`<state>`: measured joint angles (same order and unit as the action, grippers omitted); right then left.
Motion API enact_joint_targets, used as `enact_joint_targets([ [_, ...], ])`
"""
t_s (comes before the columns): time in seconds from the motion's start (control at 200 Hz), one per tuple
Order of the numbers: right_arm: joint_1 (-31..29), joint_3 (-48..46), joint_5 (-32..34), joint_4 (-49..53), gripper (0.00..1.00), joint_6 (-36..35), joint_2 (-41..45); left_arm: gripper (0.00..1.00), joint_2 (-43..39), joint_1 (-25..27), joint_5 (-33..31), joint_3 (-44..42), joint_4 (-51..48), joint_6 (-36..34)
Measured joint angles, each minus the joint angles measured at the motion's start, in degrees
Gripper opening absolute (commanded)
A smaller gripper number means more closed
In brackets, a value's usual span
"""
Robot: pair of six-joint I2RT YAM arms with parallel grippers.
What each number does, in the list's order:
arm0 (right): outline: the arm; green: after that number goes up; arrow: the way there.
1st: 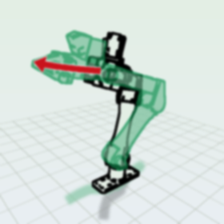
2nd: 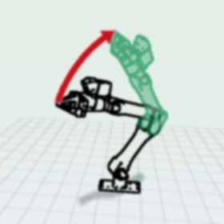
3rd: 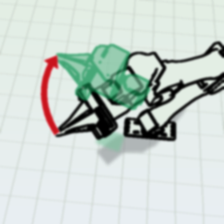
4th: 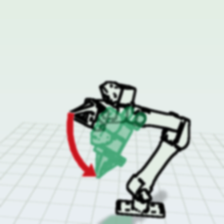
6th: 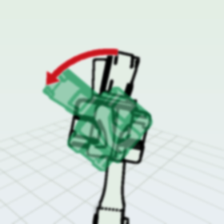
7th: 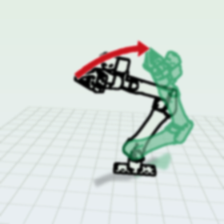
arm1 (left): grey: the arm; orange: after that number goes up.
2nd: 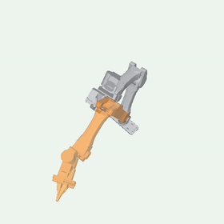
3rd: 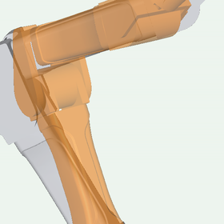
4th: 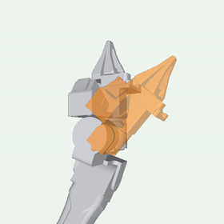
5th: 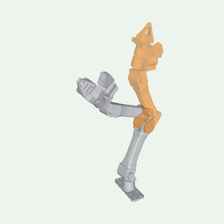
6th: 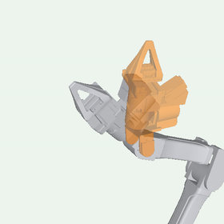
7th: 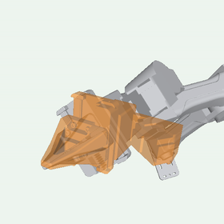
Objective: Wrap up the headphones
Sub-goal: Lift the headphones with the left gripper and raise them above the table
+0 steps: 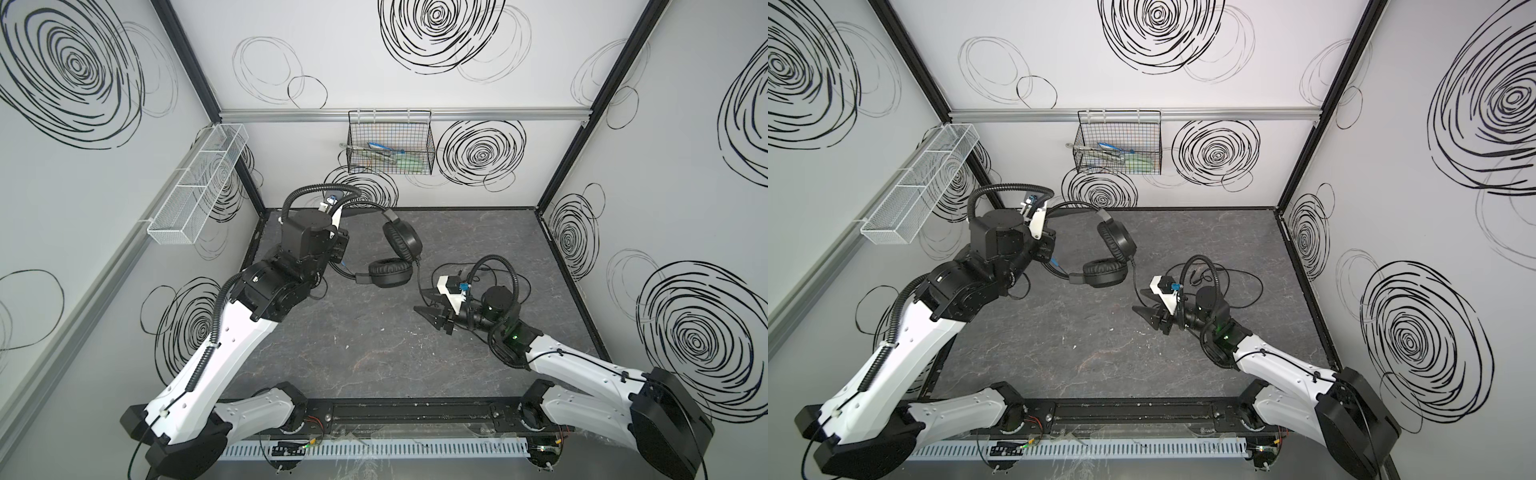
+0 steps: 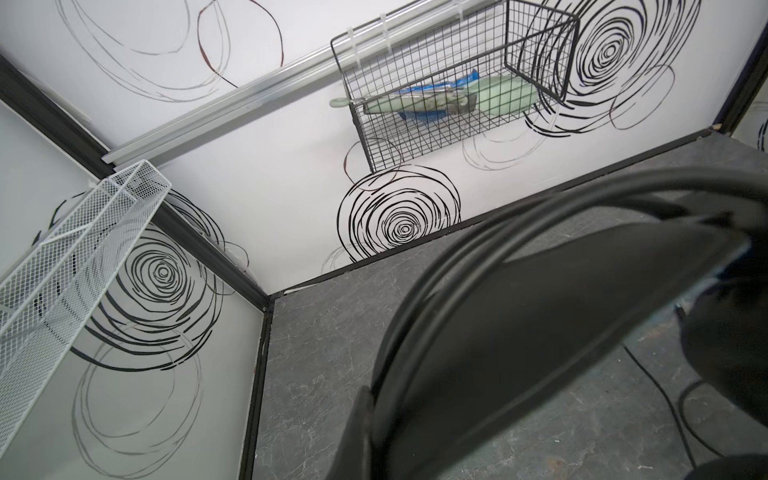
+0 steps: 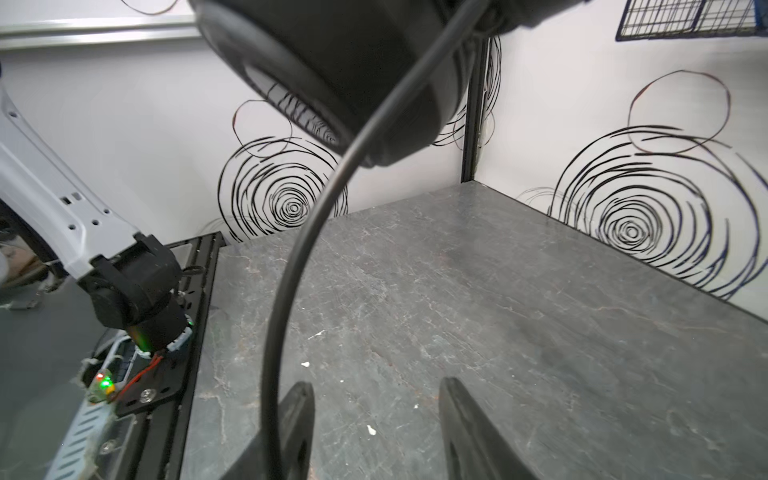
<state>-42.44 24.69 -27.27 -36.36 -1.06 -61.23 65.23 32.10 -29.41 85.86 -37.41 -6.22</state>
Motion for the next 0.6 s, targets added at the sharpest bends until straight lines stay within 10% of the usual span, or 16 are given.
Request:
enact_joint_targets([
  [0.28, 0.3, 0.0, 1.6, -0.2, 0.46, 0.6, -3.0, 0.0, -0.2, -3.3, 2.6, 0.9, 0.4, 0.3],
  [0.6, 1.1, 0.6, 1.2, -4.6, 0.71, 2.0, -9.4, 0.0, -0.1, -3.7, 10.4, 5.8, -1.6, 2.6],
])
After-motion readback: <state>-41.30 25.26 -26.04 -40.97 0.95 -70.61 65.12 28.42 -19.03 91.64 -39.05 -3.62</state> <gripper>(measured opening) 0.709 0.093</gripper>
